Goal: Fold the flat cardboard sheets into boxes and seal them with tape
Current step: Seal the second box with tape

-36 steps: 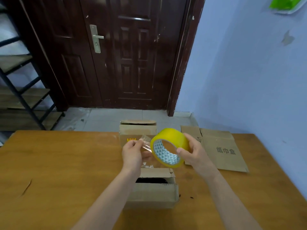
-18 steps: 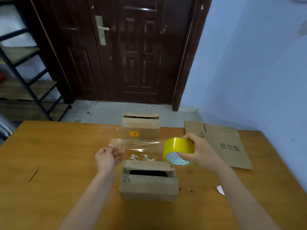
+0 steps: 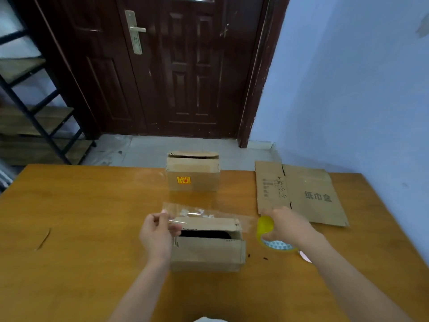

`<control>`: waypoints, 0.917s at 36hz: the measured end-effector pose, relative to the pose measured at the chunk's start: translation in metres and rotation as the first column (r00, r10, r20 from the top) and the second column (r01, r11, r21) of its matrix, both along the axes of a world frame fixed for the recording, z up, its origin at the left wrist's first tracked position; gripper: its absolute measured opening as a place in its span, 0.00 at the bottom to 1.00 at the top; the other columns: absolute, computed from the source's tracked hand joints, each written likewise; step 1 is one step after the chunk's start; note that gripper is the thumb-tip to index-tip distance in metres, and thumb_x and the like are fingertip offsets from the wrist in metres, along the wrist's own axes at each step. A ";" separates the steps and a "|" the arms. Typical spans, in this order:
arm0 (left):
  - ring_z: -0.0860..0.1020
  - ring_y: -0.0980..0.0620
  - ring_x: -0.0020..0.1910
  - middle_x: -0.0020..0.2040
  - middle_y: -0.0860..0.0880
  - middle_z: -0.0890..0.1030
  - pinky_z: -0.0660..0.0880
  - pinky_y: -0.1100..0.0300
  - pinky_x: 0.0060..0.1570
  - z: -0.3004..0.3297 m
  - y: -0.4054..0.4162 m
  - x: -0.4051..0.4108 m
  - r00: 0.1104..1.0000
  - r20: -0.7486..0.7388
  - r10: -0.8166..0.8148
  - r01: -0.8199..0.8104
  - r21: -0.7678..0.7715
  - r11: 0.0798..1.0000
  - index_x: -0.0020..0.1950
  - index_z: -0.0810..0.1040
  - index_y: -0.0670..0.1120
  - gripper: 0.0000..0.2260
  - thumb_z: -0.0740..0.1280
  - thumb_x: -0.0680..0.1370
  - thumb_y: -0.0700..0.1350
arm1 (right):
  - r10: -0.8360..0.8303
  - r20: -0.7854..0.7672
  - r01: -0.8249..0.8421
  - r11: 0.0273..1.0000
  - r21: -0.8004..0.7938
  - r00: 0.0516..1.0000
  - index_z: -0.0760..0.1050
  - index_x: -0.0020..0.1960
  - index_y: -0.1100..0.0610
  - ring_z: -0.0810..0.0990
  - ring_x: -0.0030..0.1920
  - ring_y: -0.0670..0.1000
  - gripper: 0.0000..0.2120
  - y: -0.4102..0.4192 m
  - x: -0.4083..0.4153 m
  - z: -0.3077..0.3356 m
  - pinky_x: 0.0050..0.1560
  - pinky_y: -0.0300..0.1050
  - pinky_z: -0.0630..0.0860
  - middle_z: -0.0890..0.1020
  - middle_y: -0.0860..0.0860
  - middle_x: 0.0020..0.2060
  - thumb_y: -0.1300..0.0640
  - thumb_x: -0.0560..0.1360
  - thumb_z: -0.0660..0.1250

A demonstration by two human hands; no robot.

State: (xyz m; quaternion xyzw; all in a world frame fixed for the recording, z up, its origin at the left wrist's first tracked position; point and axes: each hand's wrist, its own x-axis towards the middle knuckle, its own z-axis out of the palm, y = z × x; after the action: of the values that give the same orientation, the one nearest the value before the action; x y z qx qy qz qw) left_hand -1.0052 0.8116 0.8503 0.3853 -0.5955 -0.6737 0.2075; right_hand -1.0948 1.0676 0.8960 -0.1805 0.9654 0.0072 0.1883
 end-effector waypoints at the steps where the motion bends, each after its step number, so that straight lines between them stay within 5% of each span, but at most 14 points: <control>1: 0.78 0.51 0.27 0.35 0.45 0.80 0.77 0.58 0.30 -0.001 0.005 0.000 1.000 -0.004 -0.003 0.003 0.011 1.000 0.41 0.73 0.42 0.10 0.61 0.81 0.43 | -0.016 -0.029 0.017 1.000 0.022 0.999 0.67 0.69 0.49 0.78 0.53 0.51 0.29 0.002 0.000 -0.002 0.38 0.41 0.72 0.78 0.49 0.57 0.45 0.70 0.70; 7: 0.78 0.48 0.31 0.37 0.44 0.79 0.77 0.63 0.28 -0.006 0.015 -0.006 0.999 -0.038 -0.002 0.004 0.038 0.999 0.42 0.72 0.41 0.10 0.60 0.81 0.43 | -0.043 -0.128 0.051 0.997 0.065 0.991 0.69 0.65 0.51 0.77 0.53 0.52 0.27 0.008 0.002 -0.013 0.39 0.42 0.72 0.78 0.49 0.54 0.44 0.70 0.70; 12: 0.81 0.51 0.36 0.41 0.42 0.80 0.79 0.64 0.34 -0.019 0.003 0.004 0.997 -0.062 0.044 -0.030 0.199 0.980 0.42 0.69 0.42 0.11 0.58 0.82 0.43 | -0.092 0.121 0.129 0.927 -0.351 0.988 0.69 0.64 0.44 0.71 0.56 0.45 0.29 0.022 0.003 -0.006 0.53 0.39 0.70 0.72 0.39 0.54 0.42 0.67 0.74; 18: 0.84 0.52 0.37 0.48 0.39 0.79 0.80 0.54 0.43 -0.038 -0.001 0.012 0.993 -0.112 0.027 0.023 0.420 0.907 0.42 0.66 0.42 0.11 0.54 0.83 0.42 | -0.100 0.161 0.165 0.870 -0.464 0.982 0.66 0.52 0.39 0.70 0.54 0.44 0.22 0.033 0.007 -0.003 0.53 0.40 0.71 0.71 0.36 0.50 0.48 0.66 0.75; 22: 0.84 0.49 0.41 0.51 0.38 0.80 0.80 0.48 0.44 -0.045 -0.006 0.017 0.987 -0.157 -0.023 0.101 0.509 0.855 0.41 0.68 0.40 0.11 0.54 0.83 0.40 | -0.186 0.352 0.382 0.661 -0.646 0.917 0.72 0.52 0.46 0.78 0.49 0.50 0.20 0.038 0.009 0.000 0.39 0.37 0.76 0.77 0.48 0.49 0.56 0.66 0.77; 25: 0.84 0.46 0.44 0.48 0.39 0.83 0.81 0.46 0.42 -0.046 -0.014 0.017 0.984 -0.179 0.003 0.108 0.604 0.790 0.40 0.69 0.40 0.11 0.56 0.82 0.39 | -0.175 0.421 0.445 0.535 -0.718 0.890 0.74 0.53 0.51 0.80 0.47 0.51 0.21 0.038 0.011 -0.001 0.39 0.38 0.78 0.79 0.53 0.49 0.54 0.63 0.78; 27: 0.84 0.45 0.45 0.46 0.40 0.84 0.80 0.44 0.42 -0.047 -0.017 0.017 0.983 -0.184 0.020 0.106 0.649 0.753 0.39 0.69 0.41 0.12 0.56 0.82 0.40 | -0.167 0.405 0.419 0.600 -0.682 0.899 0.73 0.52 0.49 0.80 0.46 0.50 0.21 0.035 0.012 -0.002 0.38 0.36 0.78 0.78 0.51 0.48 0.54 0.64 0.78; 30: 0.83 0.43 0.46 0.46 0.39 0.84 0.80 0.43 0.42 -0.050 -0.021 0.018 0.987 -0.158 0.040 0.079 0.677 0.732 0.44 0.69 0.41 0.08 0.56 0.82 0.40 | -0.120 0.261 0.242 0.825 -0.510 0.958 0.70 0.50 0.43 0.79 0.44 0.47 0.19 0.031 0.011 -0.008 0.38 0.42 0.79 0.78 0.46 0.46 0.49 0.65 0.77; 33: 0.84 0.44 0.44 0.43 0.39 0.84 0.80 0.43 0.41 -0.051 -0.020 0.017 0.988 -0.144 0.060 0.053 0.672 0.739 0.47 0.67 0.40 0.05 0.55 0.82 0.39 | -0.083 0.220 0.174 0.885 -0.432 0.972 0.70 0.52 0.43 0.79 0.43 0.48 0.20 0.027 0.011 -0.014 0.41 0.46 0.79 0.78 0.45 0.45 0.45 0.66 0.76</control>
State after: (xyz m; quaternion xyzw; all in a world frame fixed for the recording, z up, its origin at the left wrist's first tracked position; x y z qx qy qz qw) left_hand -0.9883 0.7920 0.7997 0.3814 -0.2931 -0.8708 0.1014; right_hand -1.0835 1.0950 0.8819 -0.1542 0.9276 -0.2456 0.2356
